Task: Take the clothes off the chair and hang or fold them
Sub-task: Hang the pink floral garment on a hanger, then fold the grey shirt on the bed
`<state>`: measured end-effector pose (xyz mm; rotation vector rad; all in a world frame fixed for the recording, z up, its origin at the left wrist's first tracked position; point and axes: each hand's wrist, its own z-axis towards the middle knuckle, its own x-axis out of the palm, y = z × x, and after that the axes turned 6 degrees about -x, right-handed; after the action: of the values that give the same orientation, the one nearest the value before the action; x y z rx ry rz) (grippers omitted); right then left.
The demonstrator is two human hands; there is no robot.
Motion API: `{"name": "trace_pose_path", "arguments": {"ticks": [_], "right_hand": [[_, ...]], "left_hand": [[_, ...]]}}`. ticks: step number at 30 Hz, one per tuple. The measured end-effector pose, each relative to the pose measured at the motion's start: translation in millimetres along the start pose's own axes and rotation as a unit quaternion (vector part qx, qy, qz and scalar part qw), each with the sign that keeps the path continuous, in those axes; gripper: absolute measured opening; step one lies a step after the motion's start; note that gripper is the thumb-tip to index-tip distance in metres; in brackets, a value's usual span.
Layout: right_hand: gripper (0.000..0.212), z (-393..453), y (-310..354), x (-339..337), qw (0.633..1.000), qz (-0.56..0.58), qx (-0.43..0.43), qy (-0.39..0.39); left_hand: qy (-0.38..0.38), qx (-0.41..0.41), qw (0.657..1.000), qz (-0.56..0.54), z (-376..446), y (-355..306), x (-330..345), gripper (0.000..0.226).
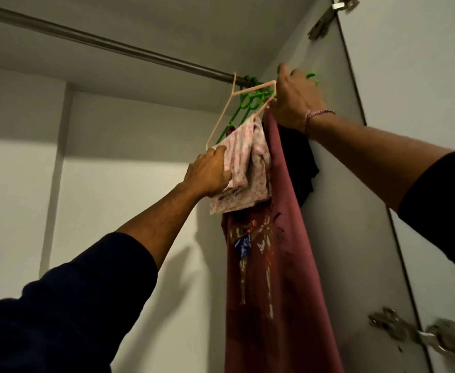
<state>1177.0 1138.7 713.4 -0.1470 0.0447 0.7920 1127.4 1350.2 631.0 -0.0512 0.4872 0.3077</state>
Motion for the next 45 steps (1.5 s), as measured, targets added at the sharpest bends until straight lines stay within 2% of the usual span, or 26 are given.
{"name": "trace_pose_path", "arguments": {"ticks": [2, 5, 9, 15, 23, 27, 34, 39, 45], "right_hand": [[0.042, -31, -4, -8, 1.0, -0.003, -0.01, 0.029], [0.045, -79, -13, -23, 0.992, -0.013, -0.031, 0.125], [0.05, -147, -24, -53, 0.967, -0.023, -0.052, 0.249], [0.046, -238, -50, -119, 0.929, -0.028, -0.069, 0.364], [0.039, -392, -100, -259, 0.868, -0.002, 0.025, 0.496], [0.04, -468, -121, -339, 0.839, -0.014, 0.077, 0.539], [0.041, -588, -155, -488, 0.771, -0.067, 0.189, 0.604], [0.034, -656, -184, -589, 0.732, -0.105, 0.283, 0.611], [0.035, -722, -223, -706, 0.673, -0.169, 0.395, 0.603]], "left_hand": [[0.015, 0.004, 1.0, -0.014, -23, -14, 1, 0.065], [0.049, 0.014, 0.998, -0.045, -55, -43, 0, 0.064], [0.08, 0.04, 0.994, -0.064, -94, -88, -10, 0.066], [0.144, 0.083, 0.982, -0.085, -168, -172, -10, 0.064], [0.232, 0.148, 0.948, -0.162, -311, -312, -11, 0.062], [0.264, 0.191, 0.927, -0.186, -384, -382, -31, 0.057], [0.337, 0.275, 0.87, -0.235, -502, -507, -67, 0.055], [0.362, 0.36, 0.819, -0.264, -572, -600, -101, 0.053], [0.355, 0.464, 0.761, -0.282, -634, -723, -138, 0.056]]}}
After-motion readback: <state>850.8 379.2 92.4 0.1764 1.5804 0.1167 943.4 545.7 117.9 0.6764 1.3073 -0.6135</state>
